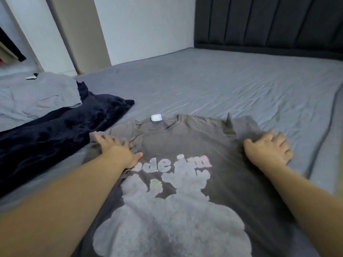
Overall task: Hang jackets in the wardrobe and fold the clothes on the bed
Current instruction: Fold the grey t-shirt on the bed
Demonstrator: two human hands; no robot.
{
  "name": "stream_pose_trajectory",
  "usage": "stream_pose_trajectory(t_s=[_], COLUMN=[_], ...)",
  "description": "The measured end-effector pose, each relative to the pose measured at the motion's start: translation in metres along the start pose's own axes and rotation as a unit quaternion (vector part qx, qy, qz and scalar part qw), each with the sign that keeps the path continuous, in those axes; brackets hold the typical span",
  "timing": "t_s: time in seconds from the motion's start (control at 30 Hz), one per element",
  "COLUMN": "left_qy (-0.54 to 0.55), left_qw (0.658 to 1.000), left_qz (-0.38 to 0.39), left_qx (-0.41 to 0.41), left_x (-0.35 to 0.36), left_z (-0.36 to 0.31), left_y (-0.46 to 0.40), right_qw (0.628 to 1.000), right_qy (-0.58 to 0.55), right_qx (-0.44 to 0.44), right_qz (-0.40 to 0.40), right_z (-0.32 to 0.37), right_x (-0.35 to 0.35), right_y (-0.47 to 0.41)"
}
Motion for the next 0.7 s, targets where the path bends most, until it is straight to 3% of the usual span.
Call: stream_pose_trajectory(t_s=[0.07, 0.13, 0.2, 0.27, 0.3, 0.37, 0.47, 0.57, 0.63, 0.7], left_qy=[-0.009, 0.108, 0.271, 0.405, 0.437, 0.414, 0.311, 0.306, 0.390, 0.507], left_qw=[0.993, 0.948, 0.878, 0.810, 0.793, 0.809, 0.857, 0.863, 0.816, 0.735], left_qz=[-0.114, -0.224, -0.182, -0.100, -0.075, -0.053, -0.059, -0.030, 0.022, 0.072], left_qx=[0.043, 0.198, 0.349, 0.413, 0.417, 0.414, 0.407, 0.400, 0.426, 0.444], left_x=[-0.056, -0.106, -0.136, -0.152, -0.158, -0.170, -0.183, -0.188, -0.192, -0.195], left_z=[-0.035, -0.093, -0.155, -0.208, -0.229, -0.261, -0.280, -0.283, -0.279, -0.260], left_y=[0.025, 0.040, 0.050, 0.058, 0.061, 0.068, 0.080, 0.076, 0.071, 0.070], right_qw=[0.993, 0.975, 0.928, 0.876, 0.849, 0.807, 0.800, 0.820, 0.823, 0.833], right_qy=[-0.050, -0.155, -0.321, -0.446, -0.497, -0.563, -0.570, -0.547, -0.553, -0.537], right_qx=[0.086, 0.096, 0.059, 0.036, 0.019, -0.002, -0.003, -0.017, -0.054, -0.117], right_qz=[0.058, 0.129, 0.182, 0.183, 0.176, 0.177, 0.187, 0.164, 0.116, 0.063], right_z=[-0.029, -0.038, -0.038, -0.040, -0.045, -0.056, -0.071, -0.072, -0.067, -0.054], right_x=[-0.008, -0.008, -0.007, -0.018, -0.024, -0.034, -0.037, -0.042, -0.055, -0.071], right_y=[-0.019, -0.029, -0.033, -0.030, -0.031, -0.031, -0.024, -0.018, -0.015, -0.001])
Point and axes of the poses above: each hand's wrist, its own y-axis away from the middle knuckle, its own x-axis out of the palm, z = x × y, the point moved 4 cm from there along -y, towards the middle knuckle, and after that the axes turned 12 degrees about z, right-handed, at the moved point
